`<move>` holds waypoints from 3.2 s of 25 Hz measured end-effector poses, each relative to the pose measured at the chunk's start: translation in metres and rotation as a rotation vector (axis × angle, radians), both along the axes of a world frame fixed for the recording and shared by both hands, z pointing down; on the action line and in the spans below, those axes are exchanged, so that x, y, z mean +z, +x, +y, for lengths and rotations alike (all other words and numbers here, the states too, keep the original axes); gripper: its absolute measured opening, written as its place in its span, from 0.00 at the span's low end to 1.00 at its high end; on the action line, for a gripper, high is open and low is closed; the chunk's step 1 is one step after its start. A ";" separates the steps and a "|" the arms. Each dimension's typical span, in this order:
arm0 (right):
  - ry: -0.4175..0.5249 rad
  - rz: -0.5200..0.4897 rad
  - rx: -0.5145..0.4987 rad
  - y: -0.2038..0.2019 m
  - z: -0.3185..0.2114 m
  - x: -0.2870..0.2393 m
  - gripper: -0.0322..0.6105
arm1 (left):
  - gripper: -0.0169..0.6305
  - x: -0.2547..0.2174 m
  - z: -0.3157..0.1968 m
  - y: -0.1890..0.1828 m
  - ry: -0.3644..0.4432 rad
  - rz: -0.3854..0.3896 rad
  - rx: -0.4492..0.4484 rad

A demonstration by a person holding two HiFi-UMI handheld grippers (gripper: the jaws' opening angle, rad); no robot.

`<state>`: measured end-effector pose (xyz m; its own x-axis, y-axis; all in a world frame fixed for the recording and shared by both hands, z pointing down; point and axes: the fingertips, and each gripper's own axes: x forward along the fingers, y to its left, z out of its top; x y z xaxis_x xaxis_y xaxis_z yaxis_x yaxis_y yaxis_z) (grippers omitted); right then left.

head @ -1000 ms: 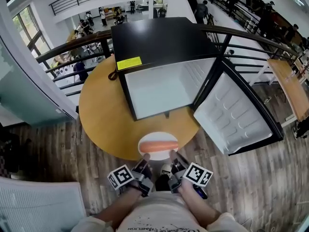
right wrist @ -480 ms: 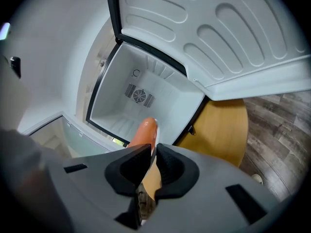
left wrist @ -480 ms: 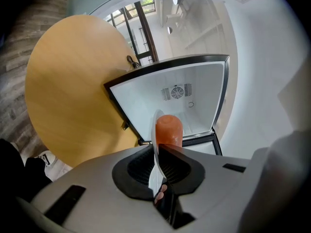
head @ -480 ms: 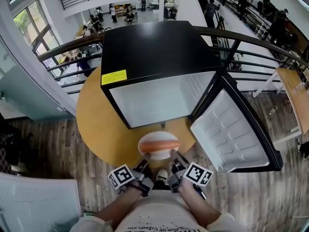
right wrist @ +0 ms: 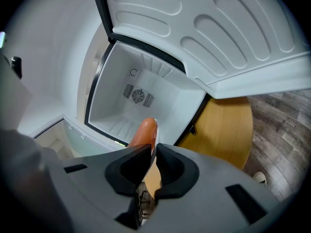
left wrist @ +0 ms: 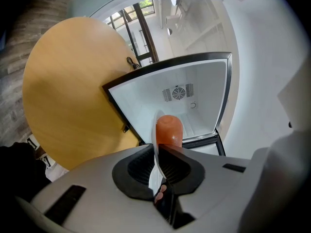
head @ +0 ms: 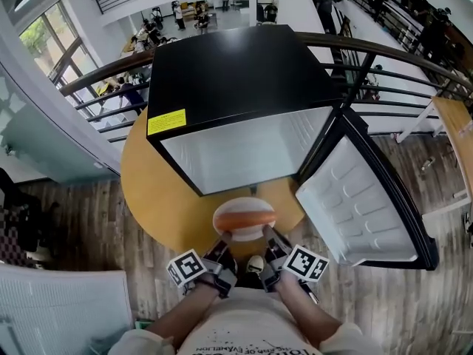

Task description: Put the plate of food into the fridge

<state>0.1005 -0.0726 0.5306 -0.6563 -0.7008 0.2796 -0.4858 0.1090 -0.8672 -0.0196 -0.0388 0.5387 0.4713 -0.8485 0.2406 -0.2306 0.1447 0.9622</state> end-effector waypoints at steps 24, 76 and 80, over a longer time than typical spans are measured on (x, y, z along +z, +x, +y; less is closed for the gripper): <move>-0.009 0.043 0.071 -0.016 -0.052 0.008 0.13 | 0.09 0.013 -0.061 -0.018 -0.004 0.063 0.041; -0.062 0.084 0.137 -0.037 -0.221 0.108 0.12 | 0.09 0.111 -0.207 -0.040 -0.073 0.078 -0.221; -0.062 0.093 0.142 -0.038 -0.229 0.113 0.12 | 0.09 0.117 -0.215 -0.041 -0.082 0.068 -0.225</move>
